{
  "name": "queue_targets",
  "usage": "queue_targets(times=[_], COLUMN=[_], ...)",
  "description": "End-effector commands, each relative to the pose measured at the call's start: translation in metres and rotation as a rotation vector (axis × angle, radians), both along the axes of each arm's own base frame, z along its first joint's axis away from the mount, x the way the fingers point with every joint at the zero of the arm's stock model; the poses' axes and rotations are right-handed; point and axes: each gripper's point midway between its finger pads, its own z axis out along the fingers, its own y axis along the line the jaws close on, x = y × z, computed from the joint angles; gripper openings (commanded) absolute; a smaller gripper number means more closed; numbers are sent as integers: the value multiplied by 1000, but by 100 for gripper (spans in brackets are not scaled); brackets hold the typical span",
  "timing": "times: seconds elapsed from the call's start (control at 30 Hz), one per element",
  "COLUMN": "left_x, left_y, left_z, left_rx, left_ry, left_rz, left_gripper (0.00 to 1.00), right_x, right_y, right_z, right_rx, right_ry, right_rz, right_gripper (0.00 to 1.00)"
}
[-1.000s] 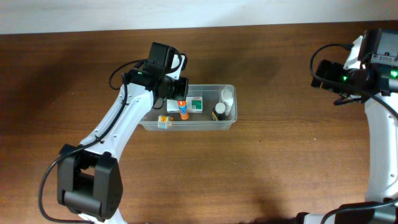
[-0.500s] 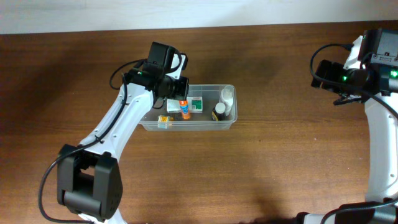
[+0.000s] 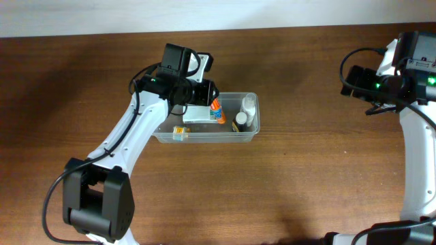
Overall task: Pack container
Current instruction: 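Lower the tube upright into the container beside the medicine box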
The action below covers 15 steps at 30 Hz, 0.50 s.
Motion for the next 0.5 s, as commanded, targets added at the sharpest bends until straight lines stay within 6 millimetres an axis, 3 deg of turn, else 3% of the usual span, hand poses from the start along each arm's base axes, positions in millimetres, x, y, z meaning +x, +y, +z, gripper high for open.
queue_targets(times=[0.0,0.17,0.47], left_x=[-3,-4,-14], left_y=[-10,-10,-16], left_z=[20,17,-8], left_rx=[-65,-59,-7], left_ry=[-18,-15,-16], left_rz=[-24,-24,-37], left_gripper=[34,33,34], right_x=[0,0,0], right_y=[-4,-4,-4], right_z=[2,2,2], right_rx=[-5,-5,-5], right_ry=[-6,-6,-6], right_rz=[-17,-18,-18], right_gripper=[98,98,98])
